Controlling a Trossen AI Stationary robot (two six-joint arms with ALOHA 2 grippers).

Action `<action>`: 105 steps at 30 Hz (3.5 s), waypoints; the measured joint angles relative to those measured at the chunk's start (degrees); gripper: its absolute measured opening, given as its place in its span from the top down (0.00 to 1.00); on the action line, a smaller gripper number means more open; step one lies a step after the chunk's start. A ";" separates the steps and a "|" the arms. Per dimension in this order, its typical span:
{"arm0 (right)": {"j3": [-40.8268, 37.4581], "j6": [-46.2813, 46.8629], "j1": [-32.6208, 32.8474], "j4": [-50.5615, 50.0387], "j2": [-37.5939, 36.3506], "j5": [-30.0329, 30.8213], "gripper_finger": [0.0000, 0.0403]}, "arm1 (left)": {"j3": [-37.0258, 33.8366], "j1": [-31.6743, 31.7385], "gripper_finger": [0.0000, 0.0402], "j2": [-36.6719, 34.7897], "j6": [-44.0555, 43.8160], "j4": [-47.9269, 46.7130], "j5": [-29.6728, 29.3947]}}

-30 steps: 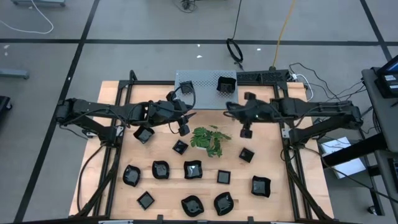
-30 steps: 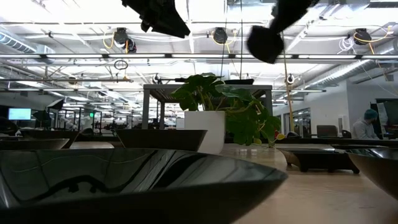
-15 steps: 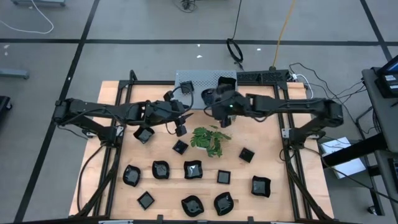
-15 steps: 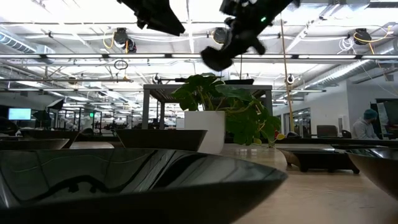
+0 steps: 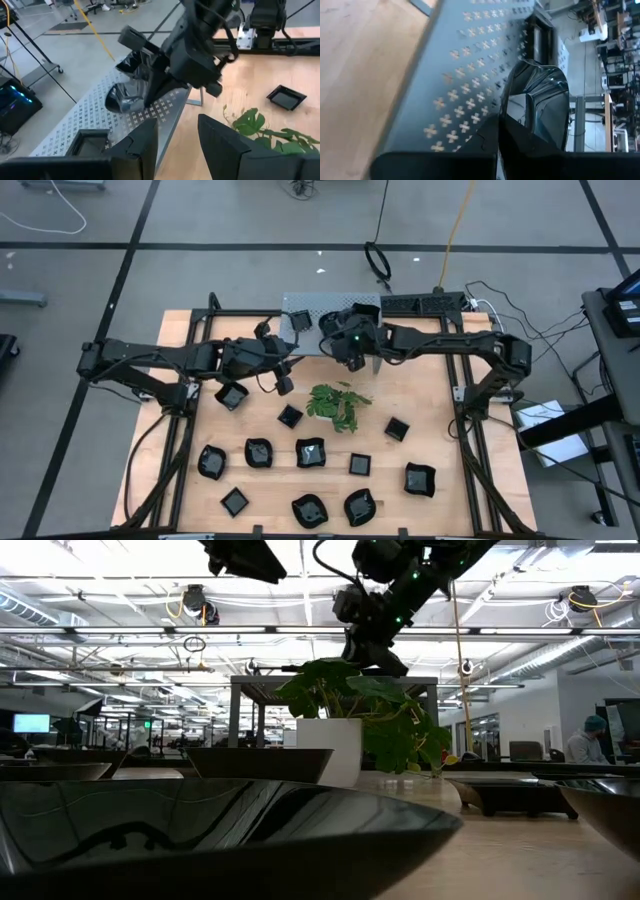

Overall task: Pick & Place Mini shaped plates
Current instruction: Put the leaf-shaped black bowl on the shelf, then stack the square black bowl on top of the other square black bowl on the shelf

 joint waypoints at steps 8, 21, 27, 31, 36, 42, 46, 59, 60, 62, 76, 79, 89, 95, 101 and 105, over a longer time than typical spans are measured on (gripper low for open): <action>0.00 4.92 -0.95 2.72 0.00 -0.06 0.99 | -0.04 0.02 0.64 0.15 0.15 -0.28 0.02; 0.00 8.90 -0.97 4.39 0.00 -0.23 0.86 | -0.04 0.02 0.64 0.13 0.04 -0.27 0.07; 0.00 8.90 0.53 6.19 0.00 -0.08 0.75 | -0.04 0.03 0.64 0.13 0.00 -0.29 0.12; -0.09 11.11 2.59 4.76 -1.60 1.73 0.69 | -0.04 0.04 0.64 0.13 -0.03 -0.39 0.13; -0.04 13.81 6.49 1.35 -6.13 4.39 0.66 | -0.04 0.04 0.64 0.13 -2.86 -3.49 0.49; 0.07 21.81 10.61 -4.23 -13.67 4.40 0.66 | -0.04 0.04 0.64 0.14 -10.22 -13.20 5.88; -0.02 26.72 12.59 -8.61 -17.81 4.36 0.67 | -0.23 0.02 0.64 0.20 -15.50 -21.04 15.57; -0.02 32.79 16.86 -14.39 -25.85 4.44 0.67 | -8.21 -0.53 0.64 0.20 -34.68 -34.18 20.27; -0.02 32.79 16.95 -14.47 -26.08 4.44 0.67 | -9.37 -0.55 0.64 0.20 -35.58 -34.00 20.23; -0.02 32.79 17.17 -15.27 -26.50 4.44 0.67 | -11.40 -0.52 0.64 0.20 -36.10 -34.05 19.74; -1.37 32.74 17.14 -15.73 -26.53 4.44 0.67 | -19.48 -0.24 0.64 0.20 -43.50 -33.69 14.08; -2.77 32.20 17.14 -15.23 -26.53 4.45 0.67 | -21.58 -0.22 0.64 0.20 -46.26 -33.68 14.08; -5.51 29.71 17.12 -14.23 -26.51 4.44 0.67 | -27.05 -0.22 0.64 0.20 -53.43 -33.69 14.12; -5.51 29.70 17.12 -13.87 -26.53 4.45 0.67 | -28.48 -0.22 0.64 0.20 -53.86 -33.47 14.14; -5.51 29.68 17.12 -13.75 -26.53 4.46 0.67 | -29.99 -0.22 0.64 0.20 -53.22 -33.36 14.23; -5.51 29.68 17.12 -13.76 -26.53 4.47 0.67 | -30.01 -0.22 0.72 0.20 -51.91 -33.05 15.51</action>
